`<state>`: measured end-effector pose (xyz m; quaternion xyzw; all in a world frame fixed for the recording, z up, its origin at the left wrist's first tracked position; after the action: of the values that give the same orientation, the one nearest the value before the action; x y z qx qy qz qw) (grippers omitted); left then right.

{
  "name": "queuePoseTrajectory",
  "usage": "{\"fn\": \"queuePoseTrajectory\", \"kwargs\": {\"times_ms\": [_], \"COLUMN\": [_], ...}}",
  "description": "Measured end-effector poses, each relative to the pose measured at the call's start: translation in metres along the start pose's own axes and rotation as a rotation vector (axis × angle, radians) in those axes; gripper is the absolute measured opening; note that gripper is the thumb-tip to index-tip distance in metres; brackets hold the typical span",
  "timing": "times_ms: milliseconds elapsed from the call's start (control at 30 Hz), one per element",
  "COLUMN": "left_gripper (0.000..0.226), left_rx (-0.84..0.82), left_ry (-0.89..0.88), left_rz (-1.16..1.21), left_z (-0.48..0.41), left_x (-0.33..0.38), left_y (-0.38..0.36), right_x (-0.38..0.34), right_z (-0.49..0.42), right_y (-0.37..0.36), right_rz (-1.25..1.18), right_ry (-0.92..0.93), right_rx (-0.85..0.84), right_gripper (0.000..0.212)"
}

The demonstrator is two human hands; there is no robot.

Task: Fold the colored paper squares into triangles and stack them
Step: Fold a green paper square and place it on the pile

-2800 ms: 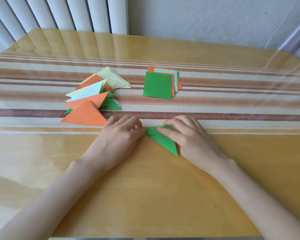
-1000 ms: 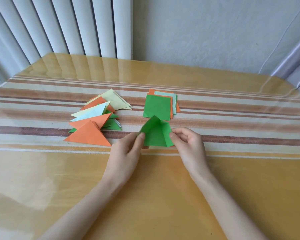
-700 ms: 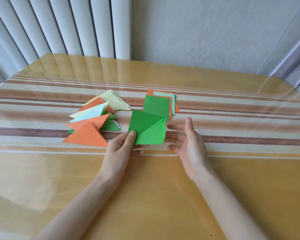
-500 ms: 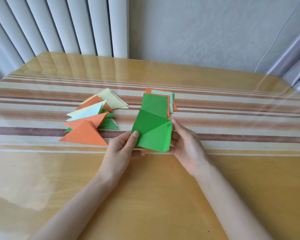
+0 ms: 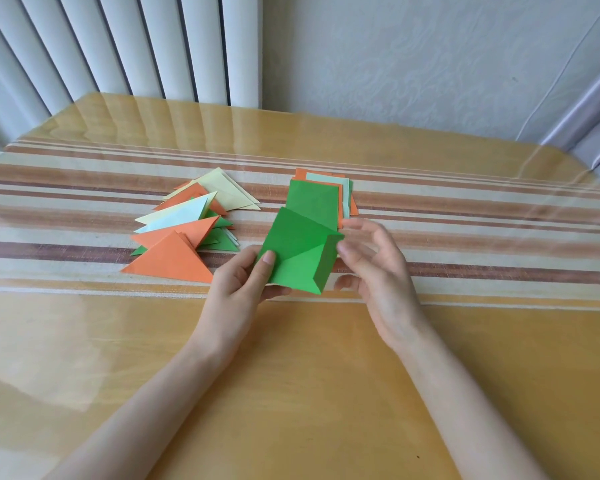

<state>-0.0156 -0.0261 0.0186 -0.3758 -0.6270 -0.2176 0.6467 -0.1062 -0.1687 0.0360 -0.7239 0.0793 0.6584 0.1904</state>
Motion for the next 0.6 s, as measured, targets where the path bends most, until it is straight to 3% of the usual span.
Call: {"fn": "queuePoseTrajectory", "kwargs": {"times_ms": [100,267,400,600], "left_gripper": [0.032,0.031,0.027,0.026], "left_rx": [-0.006,-0.013,0.030,-0.005], "left_ry": [-0.011,-0.003,0.006,-0.020], "left_rz": [0.021,0.028,0.041,0.040], "left_z": [-0.001,-0.002,-0.003,-0.002], "left_x": [0.003,0.003,0.000,0.005], "left_y": [0.001,0.001,0.008,0.003], "right_x": [-0.015,-0.008,-0.003,-0.006], "right_z": [0.000,-0.003,-0.003,-0.001], "right_y": [-0.006,-0.012,-0.014,-0.006], "right_rz": [0.115,0.142,0.139,0.235], "right_ry": [0.108,0.056,0.020,0.055], "right_rx": [-0.095,-0.157,-0.175,-0.049], "right_gripper": [0.024,0.008,0.007,0.009]}}
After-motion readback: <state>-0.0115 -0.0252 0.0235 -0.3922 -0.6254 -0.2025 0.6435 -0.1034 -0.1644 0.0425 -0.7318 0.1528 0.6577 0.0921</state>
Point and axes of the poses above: each hand's wrist, its own z-axis away from the middle knuckle, its own y-axis out of the back of the hand, x = y × z, the point moved 10 cm from there along -z, towards the middle knuckle, and after that the axes turned 11 degrees about -x, right-handed, at the moved point
